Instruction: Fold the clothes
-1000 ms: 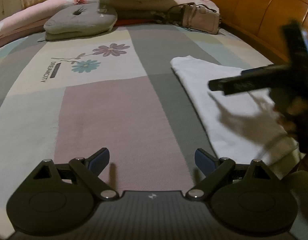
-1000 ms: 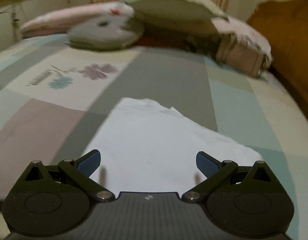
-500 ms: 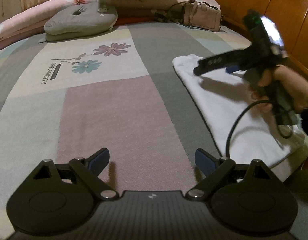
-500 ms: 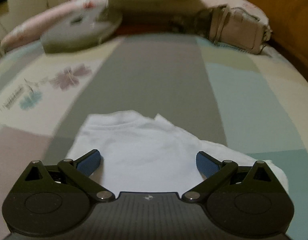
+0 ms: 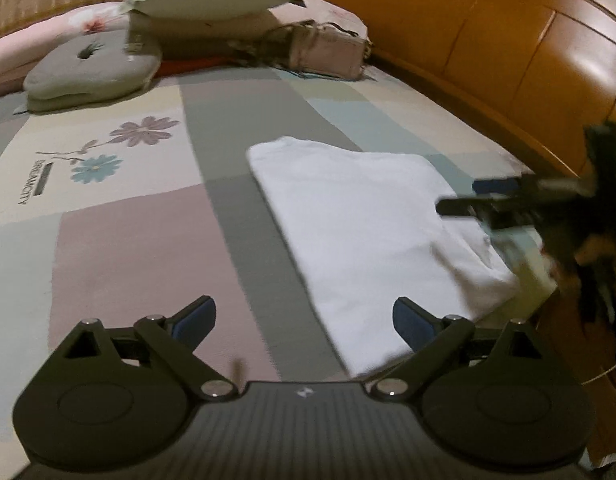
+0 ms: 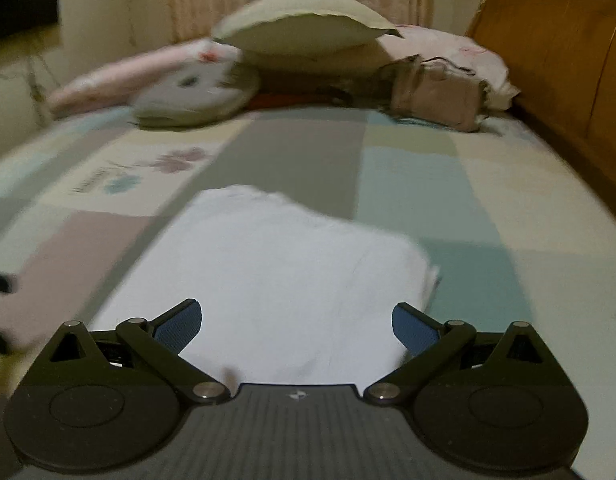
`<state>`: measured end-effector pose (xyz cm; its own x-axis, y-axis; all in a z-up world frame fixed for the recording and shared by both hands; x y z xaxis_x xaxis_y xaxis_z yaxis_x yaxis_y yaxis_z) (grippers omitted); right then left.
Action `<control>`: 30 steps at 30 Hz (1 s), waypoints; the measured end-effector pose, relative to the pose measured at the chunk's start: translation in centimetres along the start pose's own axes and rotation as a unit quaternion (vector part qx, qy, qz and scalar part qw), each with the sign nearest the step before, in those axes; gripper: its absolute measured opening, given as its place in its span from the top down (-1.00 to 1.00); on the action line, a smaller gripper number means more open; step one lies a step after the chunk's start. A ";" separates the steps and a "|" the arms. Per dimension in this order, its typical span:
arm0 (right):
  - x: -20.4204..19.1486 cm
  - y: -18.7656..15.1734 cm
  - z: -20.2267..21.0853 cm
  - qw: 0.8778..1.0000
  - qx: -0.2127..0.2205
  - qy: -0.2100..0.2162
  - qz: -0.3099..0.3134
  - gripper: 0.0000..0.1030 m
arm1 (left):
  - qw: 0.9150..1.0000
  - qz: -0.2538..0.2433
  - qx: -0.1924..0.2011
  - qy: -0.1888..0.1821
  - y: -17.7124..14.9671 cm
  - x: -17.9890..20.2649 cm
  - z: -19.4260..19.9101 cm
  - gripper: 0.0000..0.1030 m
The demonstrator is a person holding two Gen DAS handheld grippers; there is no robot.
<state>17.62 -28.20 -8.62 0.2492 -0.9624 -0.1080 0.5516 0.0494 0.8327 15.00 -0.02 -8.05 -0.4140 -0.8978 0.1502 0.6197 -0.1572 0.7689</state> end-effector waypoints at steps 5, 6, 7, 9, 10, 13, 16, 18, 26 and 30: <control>-0.8 -3.8 0.3 0.999 -0.009 0.034 -0.028 -1.00 | 1.000 -0.011 -0.017 -0.001 0.2 1.6 -0.6 -0.85; -0.8 -4.4 0.2 0.999 -0.011 0.022 -0.024 -1.00 | 1.000 -0.013 -0.021 0.001 0.3 1.8 -0.8 -0.85; -1.0 -4.6 0.5 1.000 -0.004 0.014 -0.019 -1.00 | 1.000 -0.017 -0.025 0.004 0.3 1.9 -1.0 -0.85; -1.3 -5.0 1.4 1.000 0.009 -0.002 -0.012 -1.00 | 0.999 -0.025 -0.032 0.010 0.4 2.1 -1.4 -0.85; -1.5 -5.0 1.8 1.000 0.012 -0.006 -0.021 -1.00 | 0.999 -0.028 -0.035 0.013 0.6 2.2 -1.6 -0.85; -2.1 -5.6 2.9 0.999 0.020 -0.007 -0.034 -1.00 | 0.998 -0.040 -0.041 0.028 1.4 2.7 -2.3 -0.85; -2.5 -6.5 2.6 1.000 0.010 0.001 -0.030 -1.00 | 0.997 -0.050 -0.046 0.045 2.2 3.7 -3.1 -0.85; -2.5 -7.4 2.5 1.000 0.002 0.004 -0.024 -1.00 | 0.996 -0.053 -0.049 0.051 2.5 4.3 -3.6 -0.85; -2.6 -8.9 4.6 0.999 0.012 0.028 -0.020 -1.00 | 0.995 -0.078 -0.050 -0.026 5.0 8.6 -6.4 -0.85; -2.7 -9.4 5.1 0.999 0.021 0.030 -0.017 -1.00 | 0.989 -0.085 -0.058 -0.103 6.0 12.2 -9.2 -0.85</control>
<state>7.73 -27.45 -13.43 0.2786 -0.9456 -0.1680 0.5264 0.0040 0.8502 19.81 -15.67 -7.33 -0.6387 -0.7531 0.1577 0.5972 -0.3559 0.7189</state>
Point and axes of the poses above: each gripper's, at about its wrist camera, not at the fingertips, and z roughly against the way its jaws point, x to its right, y to its top, the point moved 3 cm from there along -z, roughly the way its jaws point, and after that the axes turned 6 degrees about x, right-handed, at the moved point
